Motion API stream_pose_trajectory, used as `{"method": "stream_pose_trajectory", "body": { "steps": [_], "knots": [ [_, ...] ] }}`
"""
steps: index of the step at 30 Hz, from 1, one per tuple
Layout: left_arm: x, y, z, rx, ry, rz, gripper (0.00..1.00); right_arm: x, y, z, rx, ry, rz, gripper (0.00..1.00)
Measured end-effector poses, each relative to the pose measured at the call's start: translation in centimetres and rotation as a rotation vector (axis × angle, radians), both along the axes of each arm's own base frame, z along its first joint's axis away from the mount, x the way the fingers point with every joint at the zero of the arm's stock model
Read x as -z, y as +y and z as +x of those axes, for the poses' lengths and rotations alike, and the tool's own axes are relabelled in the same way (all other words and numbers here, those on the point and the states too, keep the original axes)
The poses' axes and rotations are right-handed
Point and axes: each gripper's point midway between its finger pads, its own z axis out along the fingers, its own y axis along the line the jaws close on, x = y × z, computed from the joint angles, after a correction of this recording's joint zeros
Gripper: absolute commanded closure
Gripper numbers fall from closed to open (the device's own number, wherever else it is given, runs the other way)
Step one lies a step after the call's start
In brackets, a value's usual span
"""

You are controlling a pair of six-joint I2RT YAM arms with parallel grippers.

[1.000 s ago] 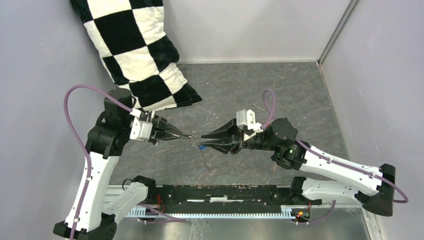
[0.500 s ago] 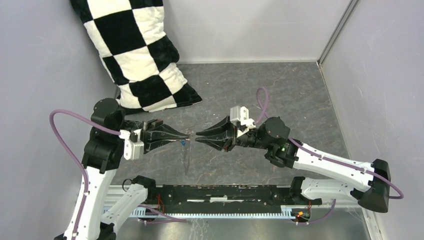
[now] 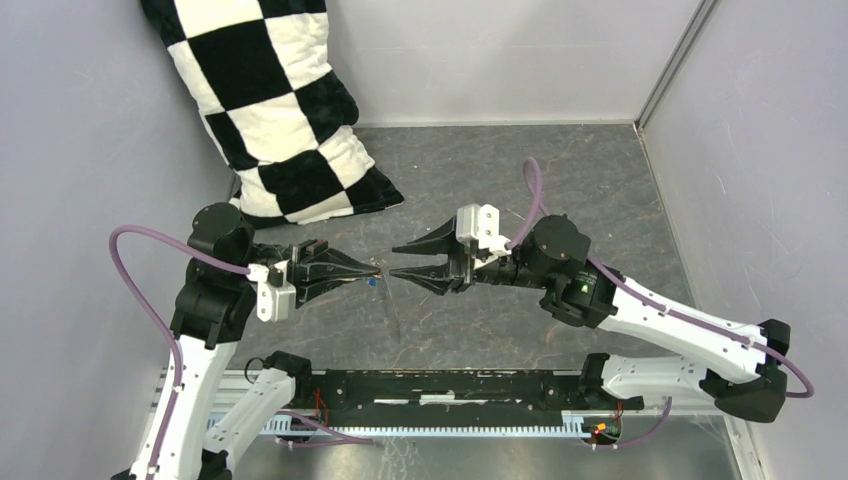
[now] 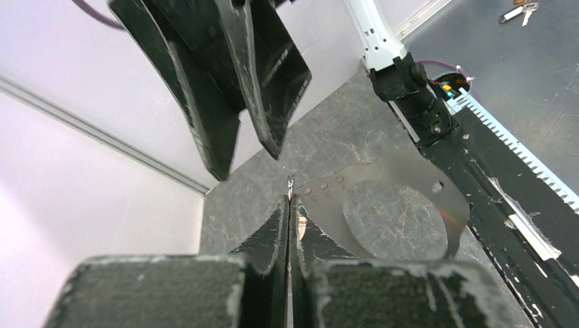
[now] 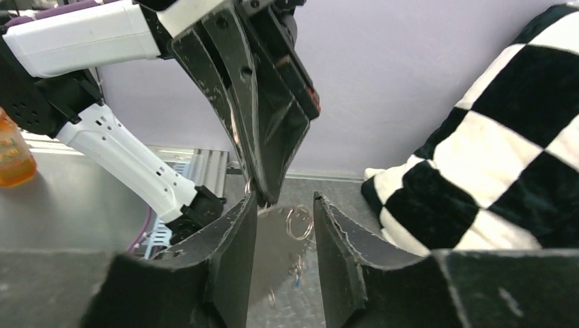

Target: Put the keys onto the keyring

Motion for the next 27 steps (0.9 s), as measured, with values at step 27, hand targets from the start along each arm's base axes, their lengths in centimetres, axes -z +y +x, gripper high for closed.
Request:
{"method": "stream_pose_trajectory", "body": {
  "steps": [27],
  "knots": [
    [3.1,0.4,1.6,-0.156,0.256,0.082,0.98,3.5,1.6,0.5,0.076,-0.134,-0.365,0.62]
  ]
}}
